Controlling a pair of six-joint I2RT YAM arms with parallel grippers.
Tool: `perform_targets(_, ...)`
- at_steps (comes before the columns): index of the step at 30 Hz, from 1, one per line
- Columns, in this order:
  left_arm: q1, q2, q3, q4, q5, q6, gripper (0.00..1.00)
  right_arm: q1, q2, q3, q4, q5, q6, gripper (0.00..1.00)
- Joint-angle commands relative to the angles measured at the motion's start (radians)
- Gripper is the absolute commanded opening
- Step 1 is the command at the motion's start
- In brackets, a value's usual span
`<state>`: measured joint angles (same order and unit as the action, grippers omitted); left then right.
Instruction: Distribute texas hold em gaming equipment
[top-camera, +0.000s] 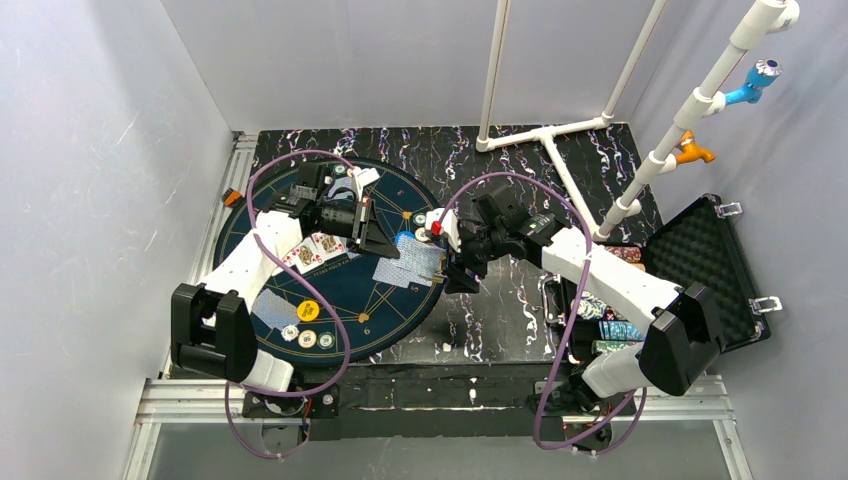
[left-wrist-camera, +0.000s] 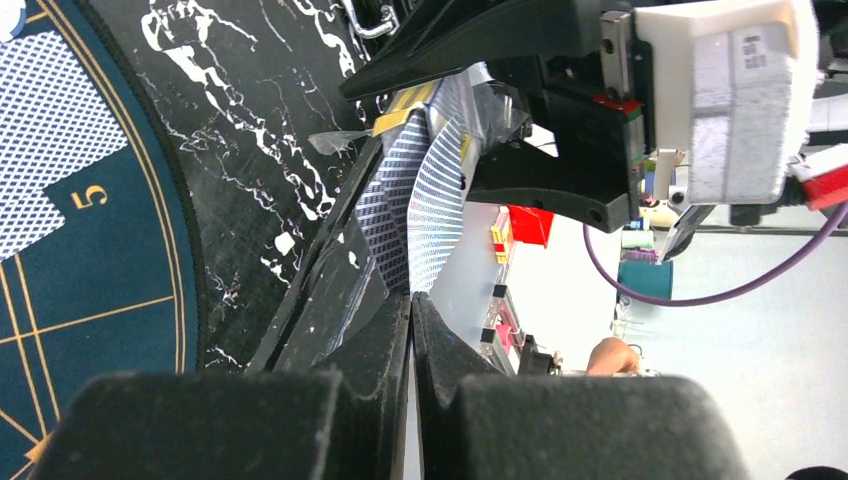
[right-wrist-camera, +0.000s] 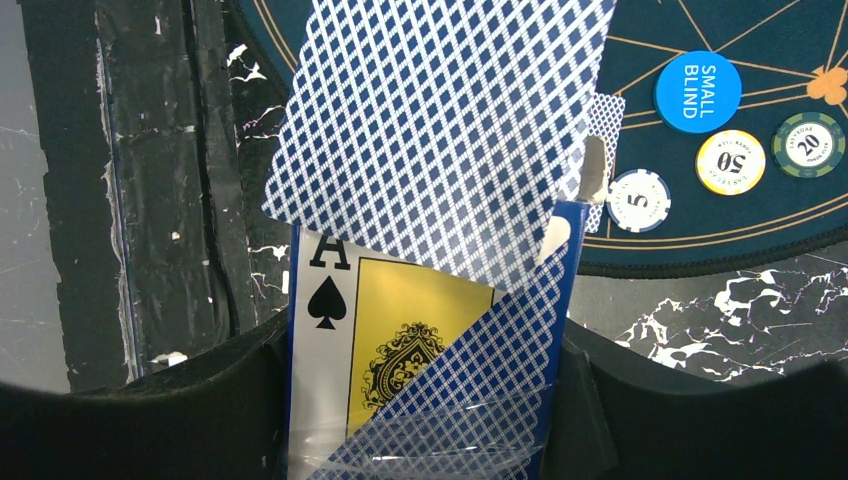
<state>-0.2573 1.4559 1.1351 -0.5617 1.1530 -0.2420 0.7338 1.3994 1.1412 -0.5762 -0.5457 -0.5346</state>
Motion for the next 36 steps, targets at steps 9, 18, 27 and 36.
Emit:
perform_targets(9,0.009,-0.060,0.042,0.062,0.117,-0.086,0.00,-0.004,-0.042,0.017,0.036,-0.028,-0.017,0.01)
perform_targets(18,0.010,-0.061,0.028,0.151,0.168,-0.194,0.00,-0.004,-0.039,0.017,0.036,-0.028,-0.017,0.01)
perform_targets(27,0.060,-0.051,0.028,0.187,0.164,-0.272,0.00,-0.005,-0.042,0.004,0.034,-0.018,-0.019,0.01)
perform_targets(36,0.215,0.006,0.168,0.111,0.106,-0.175,0.00,-0.018,-0.060,-0.017,0.026,-0.015,-0.016,0.01)
